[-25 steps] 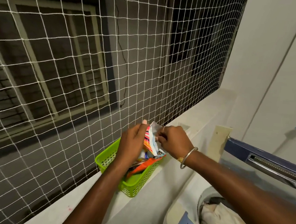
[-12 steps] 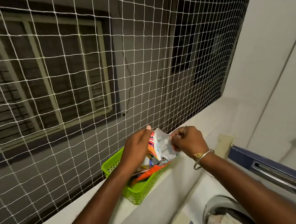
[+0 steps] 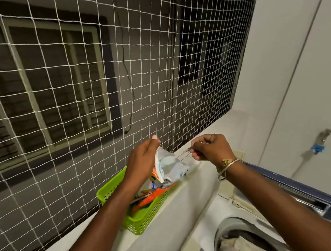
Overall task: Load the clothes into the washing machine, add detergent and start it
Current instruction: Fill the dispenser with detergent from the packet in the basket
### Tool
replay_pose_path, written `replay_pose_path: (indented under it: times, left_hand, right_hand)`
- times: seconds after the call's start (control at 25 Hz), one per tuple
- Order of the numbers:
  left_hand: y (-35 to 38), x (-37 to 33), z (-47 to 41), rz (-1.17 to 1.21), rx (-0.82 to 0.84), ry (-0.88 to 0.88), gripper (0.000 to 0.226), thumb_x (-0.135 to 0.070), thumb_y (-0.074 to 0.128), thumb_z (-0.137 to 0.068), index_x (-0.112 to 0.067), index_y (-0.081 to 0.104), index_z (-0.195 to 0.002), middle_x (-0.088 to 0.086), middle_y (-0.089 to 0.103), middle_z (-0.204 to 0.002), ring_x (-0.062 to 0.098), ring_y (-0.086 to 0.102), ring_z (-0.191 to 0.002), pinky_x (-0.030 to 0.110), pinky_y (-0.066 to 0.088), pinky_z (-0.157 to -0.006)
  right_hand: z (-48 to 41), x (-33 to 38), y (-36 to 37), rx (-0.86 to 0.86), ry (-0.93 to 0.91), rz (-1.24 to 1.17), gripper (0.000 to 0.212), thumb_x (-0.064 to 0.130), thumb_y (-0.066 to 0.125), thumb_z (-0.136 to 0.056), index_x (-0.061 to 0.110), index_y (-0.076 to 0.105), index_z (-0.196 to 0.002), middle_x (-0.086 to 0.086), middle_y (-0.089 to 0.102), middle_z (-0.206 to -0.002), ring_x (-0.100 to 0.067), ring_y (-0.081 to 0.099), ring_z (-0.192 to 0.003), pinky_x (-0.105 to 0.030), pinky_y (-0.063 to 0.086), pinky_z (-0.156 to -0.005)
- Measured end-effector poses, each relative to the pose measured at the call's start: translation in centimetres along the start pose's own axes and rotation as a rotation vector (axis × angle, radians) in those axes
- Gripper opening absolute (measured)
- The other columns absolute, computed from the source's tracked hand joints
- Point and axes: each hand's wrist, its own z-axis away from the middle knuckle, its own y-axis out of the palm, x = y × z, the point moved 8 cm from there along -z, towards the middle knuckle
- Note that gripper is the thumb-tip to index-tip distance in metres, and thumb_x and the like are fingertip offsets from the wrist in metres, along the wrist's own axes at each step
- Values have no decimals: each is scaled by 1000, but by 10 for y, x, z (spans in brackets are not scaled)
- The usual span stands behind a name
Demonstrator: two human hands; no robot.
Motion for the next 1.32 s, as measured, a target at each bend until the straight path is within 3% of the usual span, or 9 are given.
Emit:
replay_pose_path:
  times: [0.28,0.52,0.68,0.92,1.08,1.24,1.32]
  left_hand:
    - [5,1,-7,98,4,-52,46,-57,36,-100,-29,72,-109,-13,72,-107,0,66,-92,24,47,-75]
    - [8,10,-21,115,-12,-80,52,-65,34,-96,-31,74,-99,-16,73,-100,6,67,-98,43,51,-98]
    - [7,17,-25,119,-46,-100,50,-65,36,-95,-32,74,-93,-14,74,-96,6,68,-94,45,51,-97]
    - [5,31,-29,139,-80,-135,52,-72,39,-87,-35,76,-90,-11,75,-96,10,70,-93,46,50,-98]
    - [0,38,-25,186,-137,-170,47,-62,43,-96,-30,76,-91,-9,76,-97,9,71,-93,40,51,-96]
    - [-3,25,-21,165,-151,-134,56,-66,37,-91,-26,75,-98,-9,75,-101,6,69,-95,27,49,-87]
    - [-2,20,-21,164,-166,-130,58,-66,36,-89,-24,75,-98,-9,75,-101,3,69,-93,24,47,-83]
  right_hand:
    - [-17,3,-28,-31,65,-83,7,1,64,-90,-3,70,-90,-20,72,-77,-19,66,-57,-27,60,-58]
    - [-67,0,-59,-83,104,-79,9,2,64,-91,-5,69,-92,-18,72,-74,-19,67,-55,-26,58,-53]
    - [-107,-28,-67,-122,188,18,8,0,62,-92,-3,69,-92,-21,72,-80,-17,61,-50,-28,58,-54]
    - [-158,-69,-65,-61,242,330,15,-1,56,-91,3,69,-86,-11,70,-74,-14,51,-51,-16,36,-36]
    - [-183,-88,-58,110,236,587,15,6,55,-94,12,66,-84,6,64,-52,-12,56,-58,-21,43,-50]
    - [-191,-106,-58,54,158,538,11,-1,59,-89,2,70,-90,3,65,-59,-11,59,-56,-15,44,-44]
    - [-192,-109,-58,22,58,540,10,3,64,-86,4,74,-85,0,70,-67,-15,63,-64,-19,49,-58]
